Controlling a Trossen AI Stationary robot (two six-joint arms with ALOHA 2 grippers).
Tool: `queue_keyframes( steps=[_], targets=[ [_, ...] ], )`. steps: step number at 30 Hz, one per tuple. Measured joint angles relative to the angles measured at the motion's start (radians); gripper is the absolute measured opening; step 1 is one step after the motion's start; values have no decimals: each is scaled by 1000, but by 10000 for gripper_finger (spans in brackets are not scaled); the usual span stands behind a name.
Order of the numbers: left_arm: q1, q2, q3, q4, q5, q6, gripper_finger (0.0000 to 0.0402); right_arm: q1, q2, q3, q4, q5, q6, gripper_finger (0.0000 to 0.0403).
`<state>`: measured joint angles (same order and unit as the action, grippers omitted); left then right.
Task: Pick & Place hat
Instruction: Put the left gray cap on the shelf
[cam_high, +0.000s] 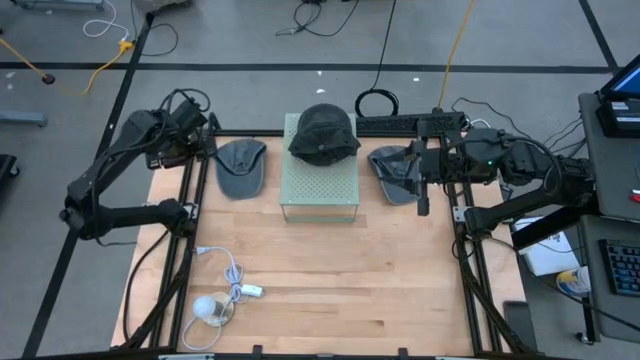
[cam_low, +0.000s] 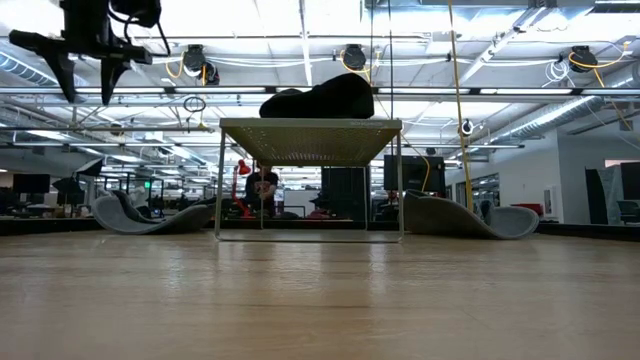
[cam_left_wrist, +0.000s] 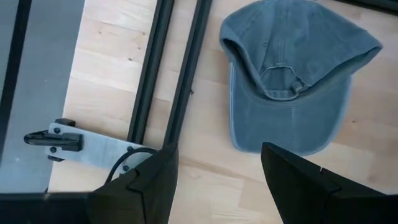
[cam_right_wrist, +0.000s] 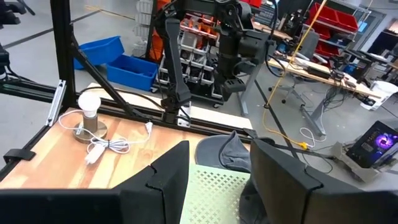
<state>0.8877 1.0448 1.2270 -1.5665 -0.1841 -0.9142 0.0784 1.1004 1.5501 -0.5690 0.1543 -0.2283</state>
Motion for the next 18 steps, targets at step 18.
queue_keyframes(
  steps=[18],
  targets=[
    [74, 74, -165, 62, -8, 16, 232, 0, 0, 0, 2, 1, -26, 167]
  ],
)
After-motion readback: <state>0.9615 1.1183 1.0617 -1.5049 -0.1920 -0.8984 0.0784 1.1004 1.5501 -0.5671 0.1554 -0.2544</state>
